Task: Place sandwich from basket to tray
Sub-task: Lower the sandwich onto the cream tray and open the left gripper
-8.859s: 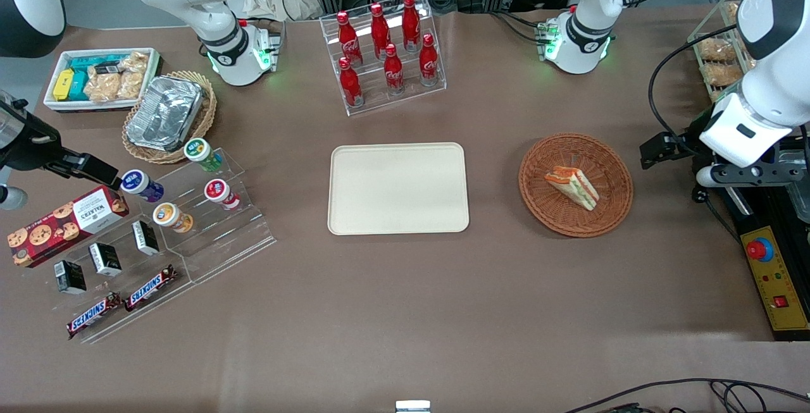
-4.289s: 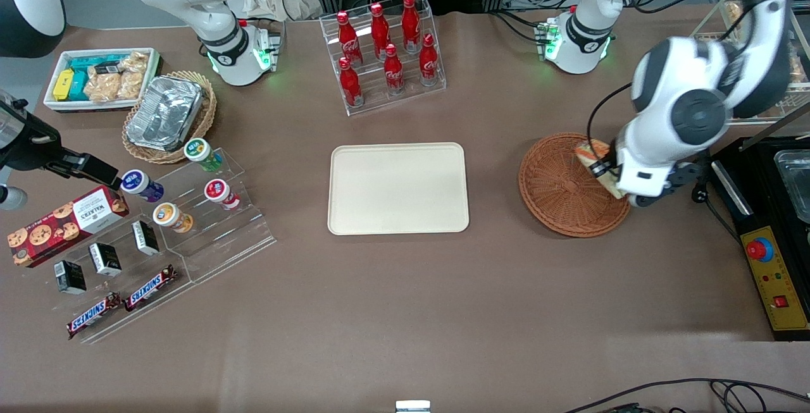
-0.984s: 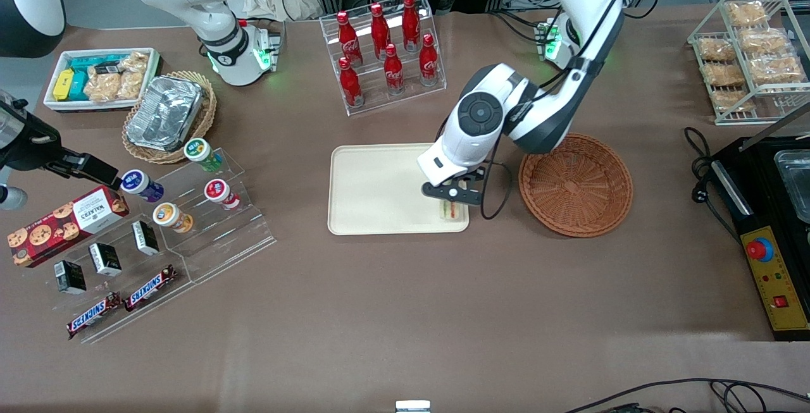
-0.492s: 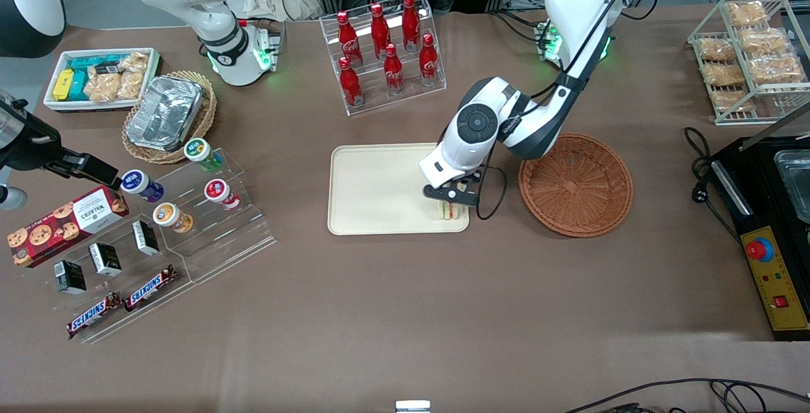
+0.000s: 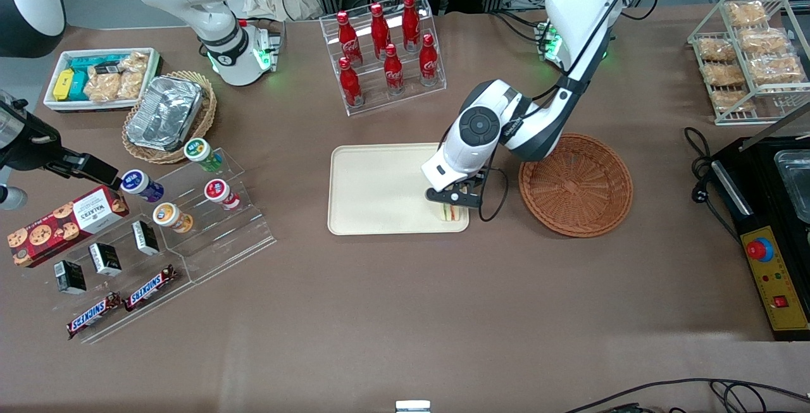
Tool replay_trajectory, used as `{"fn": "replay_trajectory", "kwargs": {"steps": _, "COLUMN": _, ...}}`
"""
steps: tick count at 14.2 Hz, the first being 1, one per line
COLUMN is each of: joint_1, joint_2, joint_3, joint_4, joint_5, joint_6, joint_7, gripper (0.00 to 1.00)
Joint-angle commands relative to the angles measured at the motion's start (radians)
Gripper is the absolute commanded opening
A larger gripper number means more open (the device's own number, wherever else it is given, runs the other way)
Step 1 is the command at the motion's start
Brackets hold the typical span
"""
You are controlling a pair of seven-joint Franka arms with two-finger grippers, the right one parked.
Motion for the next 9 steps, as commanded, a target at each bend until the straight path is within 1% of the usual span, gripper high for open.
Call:
{"fn": "replay_trajectory", "kwargs": {"steps": 1, "joint_1": 0.010, "joint_2": -0.044, "joint_3": 0.021, "joint_4": 0.023, "joint_5": 0.012, "joint_6": -0.064, "joint_7": -0.032, "gripper": 0.99}}
{"fn": "replay_trajectory", "kwargs": {"steps": 3, "joint_1": 0.050, "joint_2": -0.079, "joint_3": 0.028, "joint_4": 0.055, "joint_5": 0.016, "joint_6": -0.142, "joint_7": -0.029, "gripper": 0.99}}
{"fn": "replay_trajectory", "kwargs": {"steps": 5, "joint_1": 0.105, "joint_2": -0.135, "joint_3": 0.051, "joint_4": 0.057, "joint_5": 0.026, "joint_6": -0.205, "joint_7": 0.004, "gripper": 0.99}}
{"fn": "replay_trajectory", "kwargs": {"steps": 7, "joint_1": 0.197, "joint_2": -0.217, "joint_3": 0.051, "joint_4": 0.057, "joint_5": 0.040, "joint_6": -0.309, "joint_7": 0.100, "gripper": 0.99}}
{"fn": "replay_trajectory", "kwargs": {"steps": 9, "joint_1": 0.309, "joint_2": -0.296, "joint_3": 0.049, "joint_4": 0.059, "joint_5": 0.020, "joint_6": -0.400, "joint_7": 0.248, "gripper": 0.99}}
